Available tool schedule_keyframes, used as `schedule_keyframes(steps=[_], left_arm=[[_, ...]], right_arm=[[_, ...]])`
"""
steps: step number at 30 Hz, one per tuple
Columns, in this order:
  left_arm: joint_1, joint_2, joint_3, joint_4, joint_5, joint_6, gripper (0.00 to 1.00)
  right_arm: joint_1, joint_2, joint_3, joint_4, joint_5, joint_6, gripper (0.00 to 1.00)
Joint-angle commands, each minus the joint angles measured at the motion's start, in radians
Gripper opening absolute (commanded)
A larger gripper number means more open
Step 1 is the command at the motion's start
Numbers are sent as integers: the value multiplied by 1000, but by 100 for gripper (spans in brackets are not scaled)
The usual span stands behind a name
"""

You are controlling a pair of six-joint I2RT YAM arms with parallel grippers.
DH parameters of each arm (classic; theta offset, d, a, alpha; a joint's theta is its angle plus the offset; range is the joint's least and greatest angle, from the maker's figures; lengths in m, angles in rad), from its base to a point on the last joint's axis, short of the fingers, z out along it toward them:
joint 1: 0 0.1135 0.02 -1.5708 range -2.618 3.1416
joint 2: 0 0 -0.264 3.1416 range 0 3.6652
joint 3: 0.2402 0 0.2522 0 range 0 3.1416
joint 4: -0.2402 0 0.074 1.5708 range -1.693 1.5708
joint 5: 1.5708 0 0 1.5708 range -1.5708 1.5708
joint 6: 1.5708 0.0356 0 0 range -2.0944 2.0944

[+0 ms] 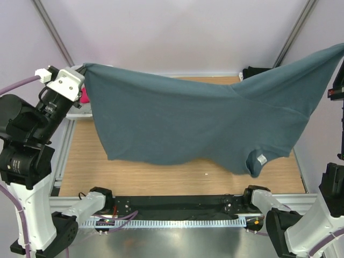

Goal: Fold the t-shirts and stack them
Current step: Flatten the tshirt out

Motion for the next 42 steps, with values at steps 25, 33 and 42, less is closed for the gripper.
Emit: schedule_keyframes(steps=[25, 33, 42], left_arm=[[2, 111, -1, 160, -22, 1, 0], [1, -12, 39, 75, -22, 16, 0], [1, 19, 179, 29, -25, 38, 0]], right_arm=[[-5, 171, -3, 180, 11, 17, 1], [-5, 23, -26, 132, 27, 17, 1], [-3, 90, 191, 112, 60, 11, 1]])
